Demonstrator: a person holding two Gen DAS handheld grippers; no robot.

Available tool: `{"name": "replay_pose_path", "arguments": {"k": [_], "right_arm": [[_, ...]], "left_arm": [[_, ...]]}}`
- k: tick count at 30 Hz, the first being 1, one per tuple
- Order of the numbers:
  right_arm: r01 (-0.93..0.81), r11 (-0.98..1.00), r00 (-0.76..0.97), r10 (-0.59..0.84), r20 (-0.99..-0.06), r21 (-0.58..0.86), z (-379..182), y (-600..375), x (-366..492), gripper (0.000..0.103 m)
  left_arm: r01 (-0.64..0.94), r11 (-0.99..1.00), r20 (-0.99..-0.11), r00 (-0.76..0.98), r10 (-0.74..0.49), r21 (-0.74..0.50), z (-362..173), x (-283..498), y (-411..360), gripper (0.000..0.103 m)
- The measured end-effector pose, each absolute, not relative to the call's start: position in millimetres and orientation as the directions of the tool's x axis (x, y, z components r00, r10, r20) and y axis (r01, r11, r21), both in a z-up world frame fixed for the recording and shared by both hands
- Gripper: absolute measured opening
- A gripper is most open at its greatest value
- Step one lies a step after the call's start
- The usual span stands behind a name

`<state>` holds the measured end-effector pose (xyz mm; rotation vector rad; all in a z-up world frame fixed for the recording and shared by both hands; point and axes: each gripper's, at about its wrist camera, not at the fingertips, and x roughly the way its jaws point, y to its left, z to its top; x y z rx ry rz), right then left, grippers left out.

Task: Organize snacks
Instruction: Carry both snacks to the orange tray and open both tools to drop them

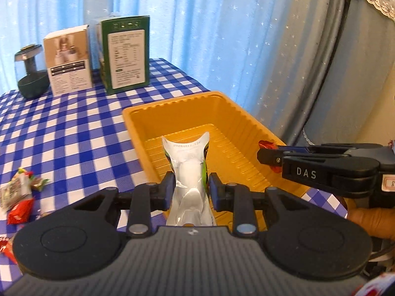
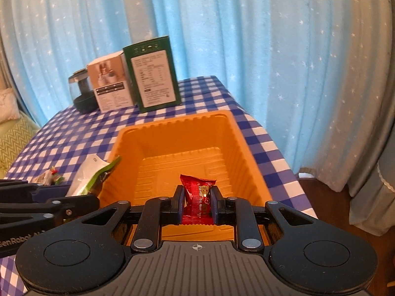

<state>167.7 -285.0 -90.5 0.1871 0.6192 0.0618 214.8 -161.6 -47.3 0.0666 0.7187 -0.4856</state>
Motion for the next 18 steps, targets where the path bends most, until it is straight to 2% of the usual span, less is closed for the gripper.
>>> {"name": "replay_pose_path", "arguments": {"k": [10, 18], "right_arm": [[0.013, 0.972, 0.8, 0.13, -0.585, 0.234, -96, -293, 170, 0.022], [-0.024, 0.96, 0.817, 0.18, -0.548, 0.279, -93, -289, 170, 0.023]], "left_arm": [[0.443, 0.891, -0.628, 0.667, -0.402, -0.1, -52, 217, -165, 0.029], [0.412, 0.903, -0.627, 0.674, -0.39, -0.119, -47, 203, -148, 0.03]]}}
